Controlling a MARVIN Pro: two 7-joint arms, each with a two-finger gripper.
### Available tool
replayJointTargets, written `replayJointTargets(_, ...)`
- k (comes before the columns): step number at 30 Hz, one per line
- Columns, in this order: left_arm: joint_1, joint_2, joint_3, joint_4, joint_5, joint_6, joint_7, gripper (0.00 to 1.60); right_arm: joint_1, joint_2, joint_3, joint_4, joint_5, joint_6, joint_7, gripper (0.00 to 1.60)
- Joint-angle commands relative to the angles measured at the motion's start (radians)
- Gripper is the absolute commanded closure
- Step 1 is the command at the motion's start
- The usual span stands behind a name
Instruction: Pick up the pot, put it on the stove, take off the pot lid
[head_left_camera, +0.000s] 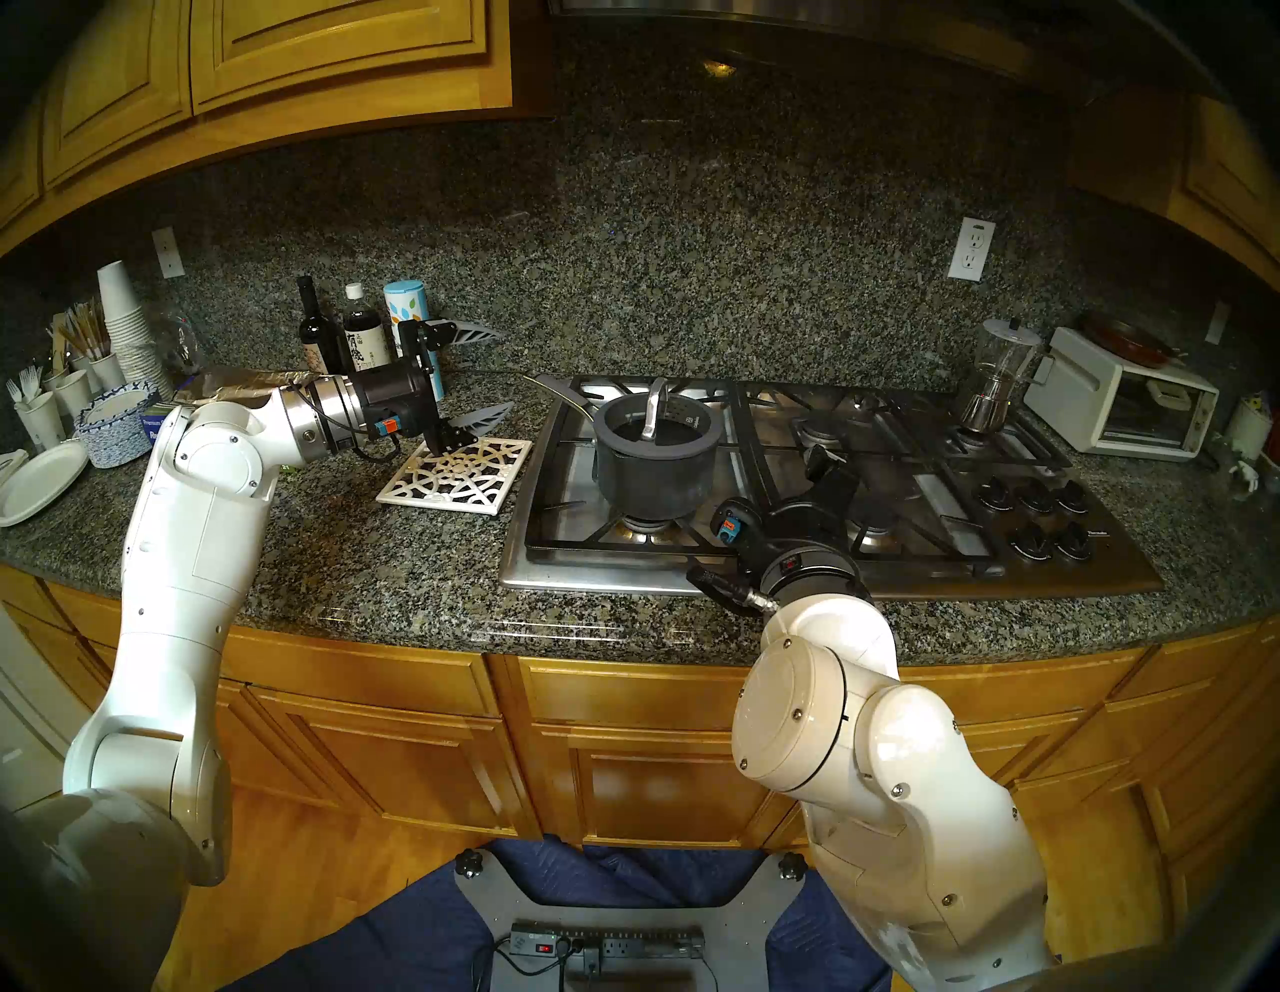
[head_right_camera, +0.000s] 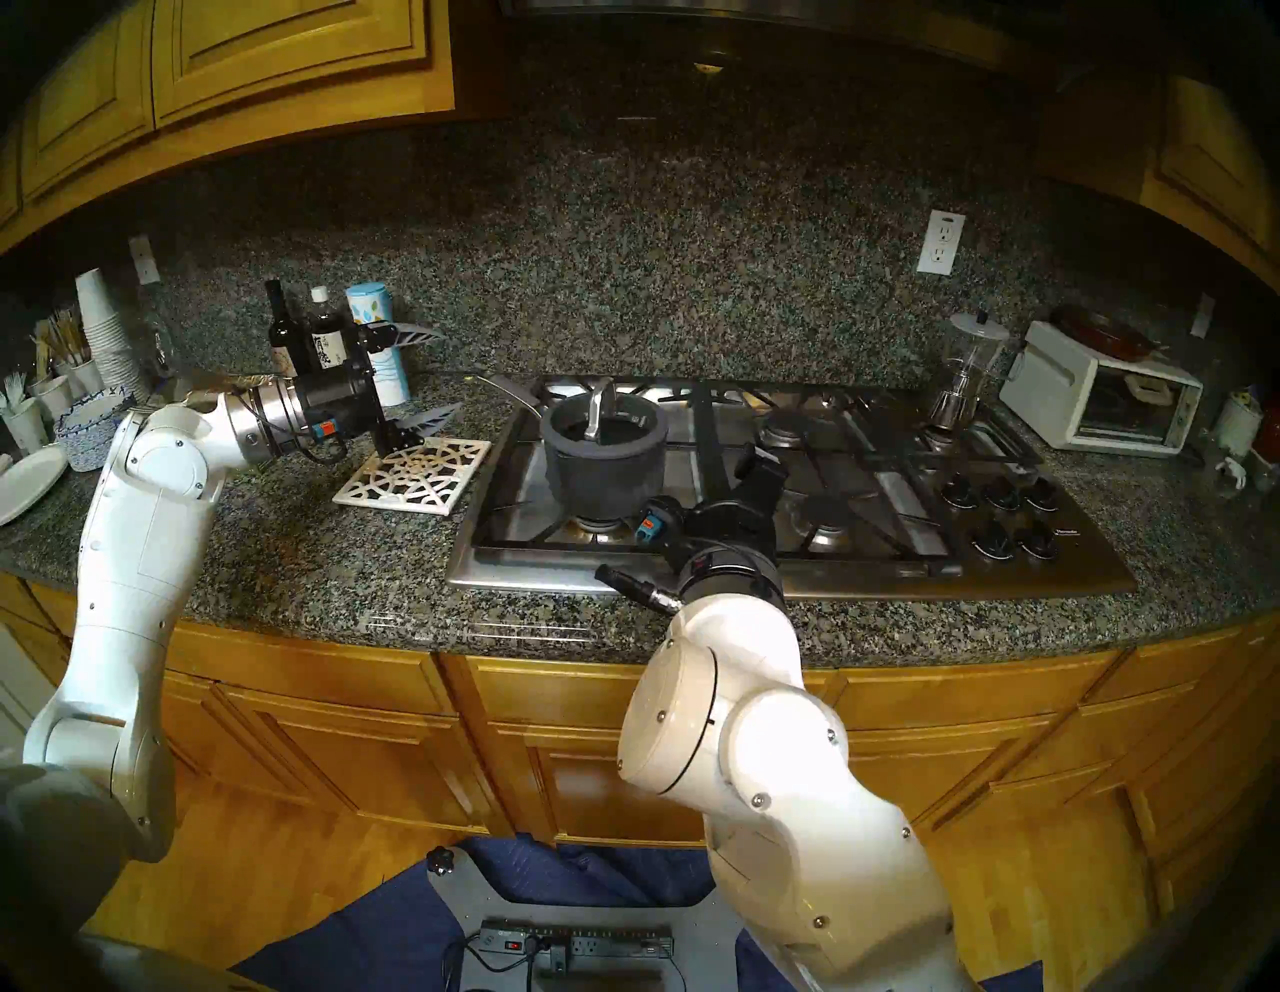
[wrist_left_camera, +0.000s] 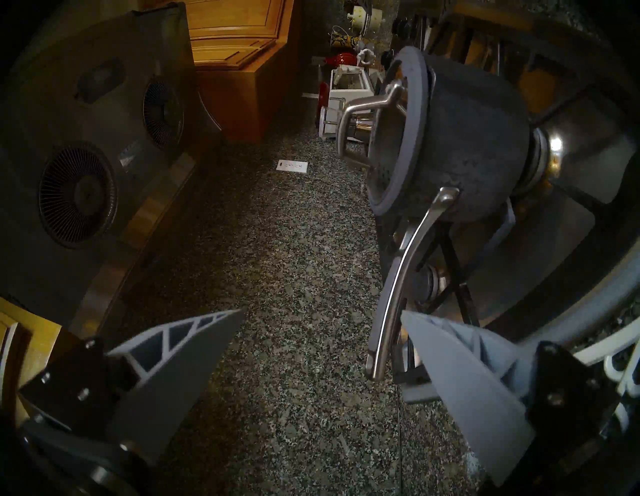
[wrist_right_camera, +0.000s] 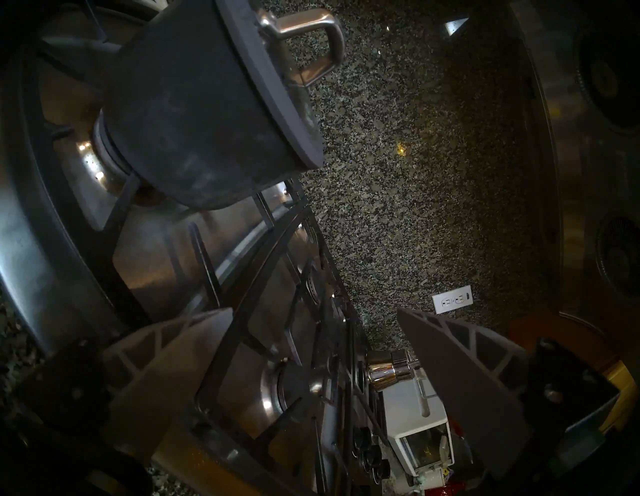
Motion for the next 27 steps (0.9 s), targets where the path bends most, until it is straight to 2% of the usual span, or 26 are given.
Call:
replayJointTargets(1, -0.034, 0.002, -0.012, -0.022, -0.023, 0.002, 0.009, 0.00, 0.081, -0.021, -0.008, -0.009, -0.028, -0.018, 0.006, 0.00)
replayJointTargets(8, -0.034, 0.002, -0.012, -0.022, -0.026, 0.004, 0.007, 0.00, 0.123, -0.006, 0.012, -0.004, -0.036, -0.048, 0.071, 0.00)
replayJointTargets(20, -0.033, 0.002, -0.012, -0.022, -0.026, 0.004, 0.005, 0.00, 0.126, 0.095, 0.121, -0.075, -0.034, -0.120, 0.207, 0.00)
replayJointTargets(27, -0.033, 0.002, -0.012, -0.022, -0.027, 0.005, 0.005, 0.00, 0.134, 0.134, 0.182, -0.087, -0.013, -0.169, 0.252, 0.00)
